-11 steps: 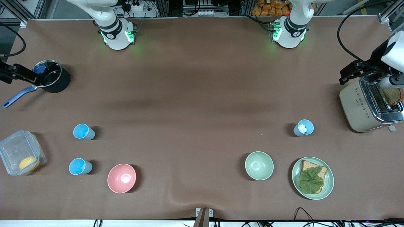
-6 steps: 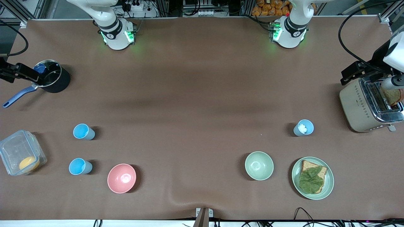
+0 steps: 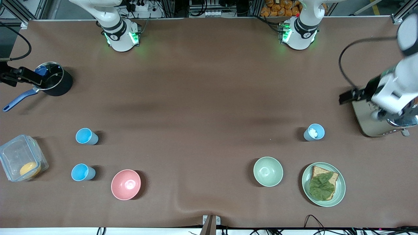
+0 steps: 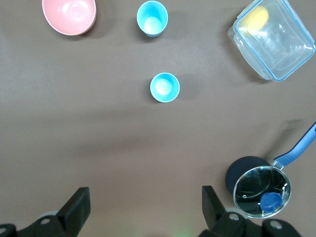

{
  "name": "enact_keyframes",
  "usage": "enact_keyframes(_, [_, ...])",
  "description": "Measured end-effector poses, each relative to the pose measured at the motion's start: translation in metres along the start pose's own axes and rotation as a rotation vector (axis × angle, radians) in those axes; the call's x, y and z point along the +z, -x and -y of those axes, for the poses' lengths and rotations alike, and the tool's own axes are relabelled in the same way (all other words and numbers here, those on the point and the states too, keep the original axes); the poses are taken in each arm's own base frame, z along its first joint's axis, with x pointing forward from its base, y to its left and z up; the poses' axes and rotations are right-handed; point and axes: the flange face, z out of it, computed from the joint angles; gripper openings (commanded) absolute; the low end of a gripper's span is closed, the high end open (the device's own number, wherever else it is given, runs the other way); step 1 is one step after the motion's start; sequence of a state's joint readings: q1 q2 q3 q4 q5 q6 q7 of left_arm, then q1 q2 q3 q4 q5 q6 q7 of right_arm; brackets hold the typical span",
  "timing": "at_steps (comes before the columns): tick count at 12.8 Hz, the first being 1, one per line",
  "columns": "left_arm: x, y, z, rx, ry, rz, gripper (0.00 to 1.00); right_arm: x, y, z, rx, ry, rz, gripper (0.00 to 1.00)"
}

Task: Stack blue cups with both arms
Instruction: 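Reach the left gripper down to the blue cup holding tissue, then grasp the tissue cup with the left gripper while the right gripper reaches a cup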

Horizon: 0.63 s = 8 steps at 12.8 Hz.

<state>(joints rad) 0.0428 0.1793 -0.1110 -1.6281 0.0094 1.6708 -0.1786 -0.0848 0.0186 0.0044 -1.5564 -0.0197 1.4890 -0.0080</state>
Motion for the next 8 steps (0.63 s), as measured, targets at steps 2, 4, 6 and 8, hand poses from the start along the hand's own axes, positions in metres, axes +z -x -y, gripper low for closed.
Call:
enact_keyframes(2, [0.054,-0.016,0.004,-0.005,-0.005,-0.023,1.00,0.012,-0.004,-0.007,0.002,0.039,0.032,1.00])
enact_keyframes(4, [0.104,-0.021,0.007,0.014,-0.043,-0.046,1.00,0.033,-0.014,-0.024,0.023,0.075,0.075,1.00])
enact_keyframes(6, [0.146,-0.025,0.011,0.008,-0.041,-0.056,1.00,0.070,-0.032,-0.050,0.052,0.067,0.132,1.00])
enact_keyframes(8, [0.181,-0.030,0.028,-0.019,-0.031,-0.055,1.00,0.118,-0.057,-0.065,0.068,0.061,0.174,1.00])
